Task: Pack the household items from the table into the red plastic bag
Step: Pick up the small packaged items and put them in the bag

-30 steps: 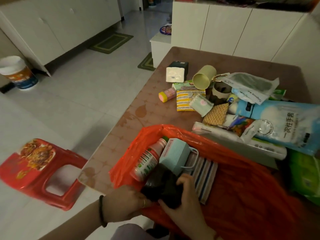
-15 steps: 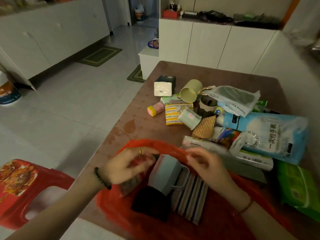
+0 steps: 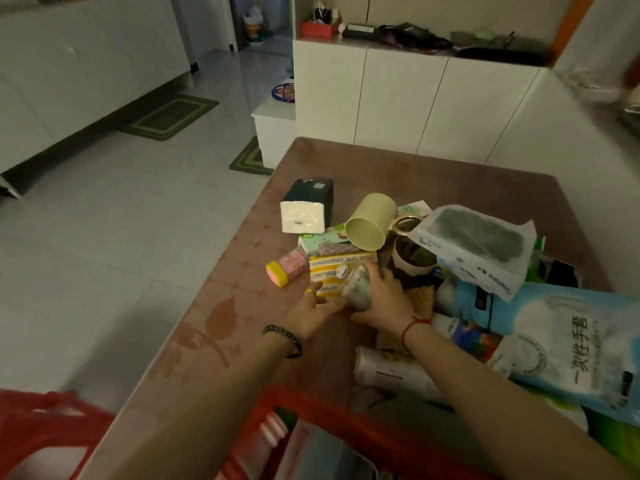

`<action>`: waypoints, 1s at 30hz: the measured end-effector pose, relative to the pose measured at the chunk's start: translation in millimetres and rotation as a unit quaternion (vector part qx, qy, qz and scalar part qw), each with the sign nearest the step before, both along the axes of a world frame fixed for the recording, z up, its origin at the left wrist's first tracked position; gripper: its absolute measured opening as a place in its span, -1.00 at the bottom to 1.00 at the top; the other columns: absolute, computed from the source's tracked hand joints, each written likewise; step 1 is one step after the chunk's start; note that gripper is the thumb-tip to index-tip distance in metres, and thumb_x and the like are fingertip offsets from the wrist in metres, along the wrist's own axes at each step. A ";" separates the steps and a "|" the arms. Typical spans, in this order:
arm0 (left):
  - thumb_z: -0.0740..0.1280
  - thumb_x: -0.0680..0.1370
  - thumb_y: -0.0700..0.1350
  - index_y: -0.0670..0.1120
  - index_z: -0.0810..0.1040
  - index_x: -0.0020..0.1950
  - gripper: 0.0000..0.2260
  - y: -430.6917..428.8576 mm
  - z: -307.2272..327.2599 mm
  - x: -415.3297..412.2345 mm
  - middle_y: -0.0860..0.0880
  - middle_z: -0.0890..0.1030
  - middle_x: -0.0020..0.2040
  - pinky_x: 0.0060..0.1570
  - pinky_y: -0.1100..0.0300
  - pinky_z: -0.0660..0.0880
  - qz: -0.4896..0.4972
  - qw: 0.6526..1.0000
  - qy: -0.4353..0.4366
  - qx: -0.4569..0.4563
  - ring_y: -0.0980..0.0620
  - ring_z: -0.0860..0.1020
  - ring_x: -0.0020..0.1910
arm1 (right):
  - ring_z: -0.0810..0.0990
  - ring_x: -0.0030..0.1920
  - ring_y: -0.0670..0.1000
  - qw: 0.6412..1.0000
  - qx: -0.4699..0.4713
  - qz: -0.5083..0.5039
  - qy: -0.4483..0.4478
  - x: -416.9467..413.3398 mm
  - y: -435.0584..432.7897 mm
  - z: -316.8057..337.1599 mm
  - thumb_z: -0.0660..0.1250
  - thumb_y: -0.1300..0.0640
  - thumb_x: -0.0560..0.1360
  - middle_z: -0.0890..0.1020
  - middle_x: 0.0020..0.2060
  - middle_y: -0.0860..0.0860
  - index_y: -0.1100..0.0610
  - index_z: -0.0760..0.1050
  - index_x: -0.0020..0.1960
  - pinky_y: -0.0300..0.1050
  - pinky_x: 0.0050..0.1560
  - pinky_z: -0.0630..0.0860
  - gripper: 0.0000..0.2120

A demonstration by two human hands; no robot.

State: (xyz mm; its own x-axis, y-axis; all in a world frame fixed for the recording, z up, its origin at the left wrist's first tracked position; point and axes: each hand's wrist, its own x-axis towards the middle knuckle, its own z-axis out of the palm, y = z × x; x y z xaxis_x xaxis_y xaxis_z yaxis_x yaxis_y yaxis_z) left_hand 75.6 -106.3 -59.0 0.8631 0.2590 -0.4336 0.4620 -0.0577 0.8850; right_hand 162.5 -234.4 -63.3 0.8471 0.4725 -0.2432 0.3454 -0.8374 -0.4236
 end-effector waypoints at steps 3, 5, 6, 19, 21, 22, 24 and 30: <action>0.32 0.51 -0.11 -0.15 0.16 0.43 -0.44 -9.2 -10.6 16.4 0.08 0.51 -0.06 -0.15 0.23 0.53 0.022 0.999 0.009 -0.038 -0.02 0.55 0.01 | 0.31 0.30 0.23 0.998 -0.043 0.002 -0.042 7.3 1.4 -14.7 0.49 0.14 0.28 0.28 0.34 0.20 -0.02 -0.07 0.48 0.09 0.21 0.39 -0.03; 0.34 0.49 -0.07 -0.13 0.20 0.41 -0.45 -14.8 -6.5 21.1 0.08 0.50 -0.08 -0.32 0.35 0.51 0.050 0.998 -0.002 -0.034 0.09 0.53 -0.11 | 0.32 0.27 0.20 0.998 -0.014 -0.013 -0.061 6.1 -2.7 -12.0 0.47 0.12 0.28 0.32 0.31 0.19 0.00 -0.05 0.48 0.05 0.19 0.38 -0.05; 0.34 0.49 -0.04 -0.11 0.22 0.39 -0.46 -18.4 -0.8 21.2 0.06 0.51 -0.04 -0.31 0.40 0.50 0.056 0.998 -0.010 -0.036 0.13 0.53 -0.13 | 0.31 0.28 0.18 0.997 0.017 -0.026 -0.068 2.9 -5.4 -6.6 0.47 0.08 0.29 0.33 0.31 0.18 0.01 -0.04 0.48 0.03 0.21 0.37 -0.06; 0.34 0.43 0.05 0.27 0.32 0.19 -0.62 -111.9 59.6 -121.7 0.23 0.56 0.10 0.11 0.32 0.52 -0.269 0.950 -0.136 -0.084 0.25 0.54 0.15 | 0.63 0.04 -0.20 0.852 0.422 -0.181 0.252 -201.1 -165.9 77.1 0.53 0.14 0.12 0.68 0.02 -0.15 -0.02 0.43 0.25 -0.30 -0.11 0.58 -0.29; 0.22 0.44 0.19 0.20 0.28 0.34 -0.53 -116.2 56.1 -134.9 0.21 0.49 0.21 0.26 0.43 0.35 -0.290 0.944 -0.150 0.042 0.25 0.46 0.24 | 0.66 0.02 -0.08 0.839 0.381 -0.227 0.314 -231.8 -183.6 60.7 0.54 0.23 0.11 0.70 0.00 -0.08 0.05 0.51 0.18 -0.24 -0.04 0.57 -0.36; 0.16 0.45 0.22 0.12 0.27 0.39 -0.48 -115.7 52.9 -137.4 0.19 0.46 0.24 0.28 0.52 0.24 -0.281 0.934 -0.173 0.136 0.22 0.41 0.29 | 0.65 0.03 -0.07 0.839 0.351 -0.245 0.336 -241.8 -189.3 52.1 0.54 0.27 0.14 0.70 0.02 -0.04 0.08 0.52 0.16 -0.31 -0.07 0.55 -0.40; 0.13 0.49 0.23 0.04 0.23 0.43 -0.44 -111.6 43.6 -135.2 0.10 0.39 0.34 0.35 0.43 0.13 -0.288 0.872 -0.210 0.336 0.12 0.31 0.37 | 0.61 0.10 0.03 0.838 0.293 -0.282 0.364 -253.3 -197.1 35.6 0.46 0.36 0.29 0.65 0.07 0.04 0.22 0.52 0.17 -0.38 -0.13 0.48 -0.54; 0.14 0.56 0.04 0.02 0.33 0.35 -0.63 -100.8 28.4 -116.1 0.00 0.37 0.37 0.36 0.08 0.17 -0.343 0.767 -0.094 0.534 -0.02 0.29 0.35 | 0.45 0.27 0.12 0.871 0.177 -0.391 0.240 -260.5 -177.3 11.4 0.54 0.07 0.28 0.48 0.30 0.13 0.17 0.32 0.36 -0.09 0.27 0.35 -0.27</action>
